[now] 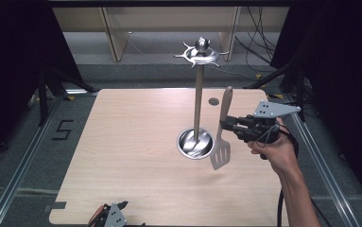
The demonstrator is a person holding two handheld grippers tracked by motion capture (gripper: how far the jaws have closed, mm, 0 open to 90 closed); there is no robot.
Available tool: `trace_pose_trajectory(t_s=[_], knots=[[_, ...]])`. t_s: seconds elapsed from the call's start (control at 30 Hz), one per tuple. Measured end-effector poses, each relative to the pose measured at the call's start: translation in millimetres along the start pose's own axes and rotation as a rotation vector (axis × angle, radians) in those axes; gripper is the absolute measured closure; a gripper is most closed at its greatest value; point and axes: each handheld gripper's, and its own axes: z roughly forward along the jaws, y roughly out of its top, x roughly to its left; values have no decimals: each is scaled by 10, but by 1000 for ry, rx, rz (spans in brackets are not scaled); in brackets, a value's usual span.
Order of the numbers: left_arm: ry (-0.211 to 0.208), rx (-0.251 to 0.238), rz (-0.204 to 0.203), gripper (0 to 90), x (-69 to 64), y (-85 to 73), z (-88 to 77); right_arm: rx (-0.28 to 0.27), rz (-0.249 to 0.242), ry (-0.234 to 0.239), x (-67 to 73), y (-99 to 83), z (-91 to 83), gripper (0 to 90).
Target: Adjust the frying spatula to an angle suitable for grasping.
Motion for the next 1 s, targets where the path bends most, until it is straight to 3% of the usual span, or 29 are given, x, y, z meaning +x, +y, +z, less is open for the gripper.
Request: trace_pose_trajectory(t_s=[0.1,0.17,0.2,0.37,0.4,0.83,1.0], knots=[[20,-15,20,153,8,-1,11,1,13,-4,-23,71,-3,764],[-2,-15,-7,153,-7,0,5,-9,5,-10,-31,90,6,764],[2,-17,-6,153,-9,1,5,-1,14,4,-33,117,4,764],[-6,1,-4,153,-8,2,1,-21,5,-17,-43,230,22,764],[-6,1,-3,153,-8,2,1,-13,-1,3,-68,276,26,764],[5,-2,12,153,-1,4,-1,-7,3,3,-125,434,91,764],[-1,-1,0,153,-11,3,-1,14,6,-3,-144,460,118,763]])
